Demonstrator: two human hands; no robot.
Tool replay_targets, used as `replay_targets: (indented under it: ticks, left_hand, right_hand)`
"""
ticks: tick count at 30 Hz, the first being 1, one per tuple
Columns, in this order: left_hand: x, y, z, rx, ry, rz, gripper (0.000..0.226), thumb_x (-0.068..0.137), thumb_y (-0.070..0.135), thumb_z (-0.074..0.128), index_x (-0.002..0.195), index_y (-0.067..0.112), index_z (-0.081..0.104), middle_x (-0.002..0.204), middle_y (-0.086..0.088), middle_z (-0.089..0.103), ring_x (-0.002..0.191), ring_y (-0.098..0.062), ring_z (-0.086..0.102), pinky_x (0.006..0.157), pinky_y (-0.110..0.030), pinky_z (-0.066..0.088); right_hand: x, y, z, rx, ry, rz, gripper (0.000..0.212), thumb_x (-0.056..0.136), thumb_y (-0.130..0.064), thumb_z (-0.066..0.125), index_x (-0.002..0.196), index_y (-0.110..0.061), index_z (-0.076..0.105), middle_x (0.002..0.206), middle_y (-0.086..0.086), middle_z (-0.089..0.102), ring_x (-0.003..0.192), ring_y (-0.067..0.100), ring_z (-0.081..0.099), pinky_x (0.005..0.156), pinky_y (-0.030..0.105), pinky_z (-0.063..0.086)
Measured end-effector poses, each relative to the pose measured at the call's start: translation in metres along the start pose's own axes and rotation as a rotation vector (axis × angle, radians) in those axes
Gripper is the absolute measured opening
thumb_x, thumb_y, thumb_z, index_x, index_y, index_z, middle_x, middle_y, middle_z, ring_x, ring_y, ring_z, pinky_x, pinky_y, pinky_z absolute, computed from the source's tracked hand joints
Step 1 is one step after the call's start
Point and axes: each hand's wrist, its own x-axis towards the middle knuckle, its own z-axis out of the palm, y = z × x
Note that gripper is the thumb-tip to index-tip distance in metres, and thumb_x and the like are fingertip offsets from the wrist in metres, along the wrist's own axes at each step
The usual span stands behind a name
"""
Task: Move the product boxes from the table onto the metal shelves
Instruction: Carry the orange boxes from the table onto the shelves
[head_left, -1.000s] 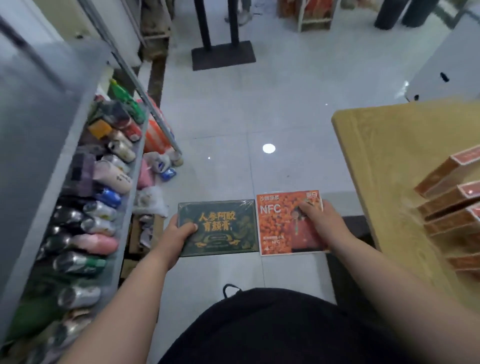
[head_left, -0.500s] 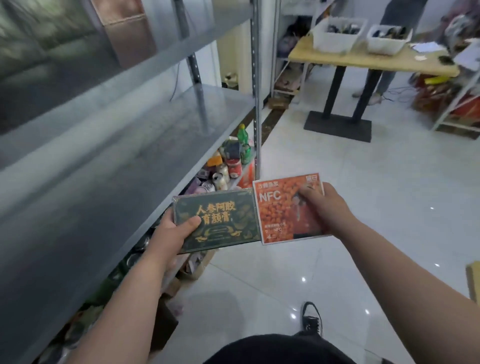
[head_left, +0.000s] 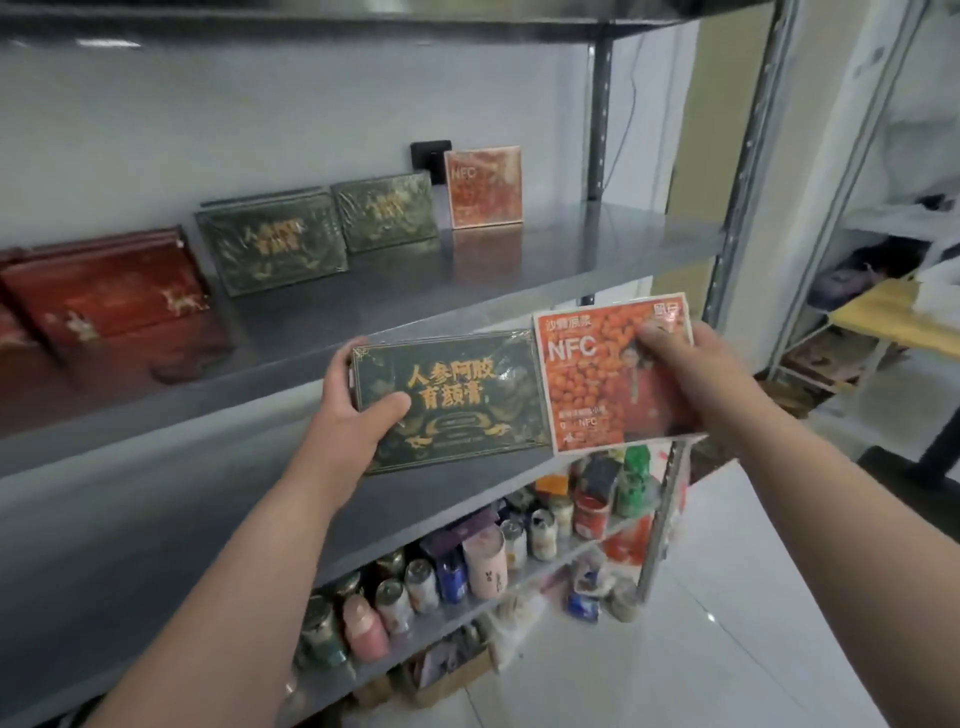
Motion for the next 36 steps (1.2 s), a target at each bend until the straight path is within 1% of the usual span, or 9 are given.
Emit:
replay_targets:
  ticks: [7,12,16,19,22,24,28,33,36]
  left_hand:
    - [0.036,0.048,-0.007,-0.005,0.248,0.045,0.059,0.076,0.025,0.068,0.117,0.063,0.05,0.11,-0.001,0.072,0.098,-0.03,0.071,0.093,-0.061,0.053]
    - [0.081,0.06,-0.017,0.071,0.325,0.105,0.06,0.089,0.021,0.07,0.104,0.073,0.043,0.103,0.009,0.074,0.094,-0.021,0.073,0.091,-0.047,0.056]
    - [0.134,0.061,-0.029,0.135,0.341,0.114,0.06,0.083,0.023,0.077,0.101,0.069,0.044,0.098,0.013,0.075,0.086,-0.014,0.074,0.088,-0.046,0.057]
    - [0.18,0.062,-0.032,0.156,0.294,0.152,0.061,0.081,0.016,0.08,0.116,0.052,0.047,0.109,0.004,0.071,0.092,-0.016,0.073,0.087,-0.043,0.058]
    - [0.223,0.068,-0.024,0.294,0.262,0.169,0.066,0.078,0.015,0.083,0.125,0.036,0.041,0.108,0.008,0.065,0.095,-0.014,0.068,0.085,-0.035,0.057]
    - [0.248,0.071,-0.016,0.394,0.26,0.17,0.067,0.078,0.018,0.083,0.125,0.033,0.038,0.103,0.011,0.062,0.088,-0.008,0.065,0.071,-0.024,0.052]
    - [0.287,0.071,-0.003,0.578,0.262,0.146,0.066,0.078,0.022,0.082,0.123,0.029,0.034,0.102,0.006,0.06,0.082,-0.009,0.062,0.063,-0.022,0.047]
    - [0.323,0.074,0.008,1.013,0.265,0.206,0.068,0.075,0.021,0.083,0.129,0.022,0.042,0.127,0.0,0.042,0.11,-0.017,0.05,0.087,-0.026,0.039]
    - [0.333,0.078,0.022,1.317,0.305,0.21,0.068,0.075,0.024,0.079,0.132,0.022,0.042,0.129,-0.004,0.042,0.117,-0.024,0.047,0.095,-0.037,0.043]
  right_hand:
    - [0.087,-0.054,0.032,0.066,-0.196,-0.083,0.045,0.087,-0.047,0.073,0.119,-0.017,0.067,0.102,0.006,0.078,0.089,0.028,0.077,0.081,0.05,0.062]
    - [0.143,-0.078,0.064,0.081,-0.203,-0.153,0.038,0.088,-0.043,0.074,0.117,-0.022,0.064,0.101,0.0,0.078,0.085,0.018,0.077,0.079,0.04,0.063]
    - [0.192,-0.083,0.085,0.036,-0.159,-0.207,0.043,0.084,-0.052,0.075,0.115,-0.024,0.067,0.1,-0.005,0.078,0.088,0.016,0.076,0.088,0.045,0.06]
    - [0.229,-0.085,0.093,0.015,-0.107,-0.232,0.052,0.075,-0.063,0.076,0.113,-0.029,0.066,0.105,-0.005,0.077,0.093,0.018,0.076,0.092,0.049,0.058]
    - [0.26,-0.085,0.101,0.012,-0.059,-0.263,0.048,0.076,-0.06,0.076,0.111,-0.031,0.062,0.105,-0.006,0.076,0.09,0.016,0.076,0.089,0.048,0.06]
    - [0.279,-0.084,0.107,0.028,-0.055,-0.249,0.046,0.08,-0.055,0.077,0.115,-0.031,0.06,0.105,-0.008,0.075,0.088,0.015,0.076,0.086,0.045,0.061]
    - [0.316,-0.076,0.115,0.016,-0.023,-0.267,0.049,0.083,-0.048,0.077,0.121,-0.029,0.053,0.11,-0.004,0.072,0.094,0.018,0.073,0.085,0.039,0.058]
    - [0.357,-0.074,0.113,-0.068,-0.146,-0.391,0.065,0.093,-0.034,0.072,0.143,-0.032,0.031,0.099,-0.014,0.066,0.085,0.002,0.065,0.085,0.031,0.05]
    - [0.382,-0.072,0.105,-0.185,-0.265,-0.477,0.065,0.093,-0.035,0.071,0.138,-0.047,0.025,0.104,-0.014,0.067,0.091,0.007,0.069,0.084,0.032,0.052]
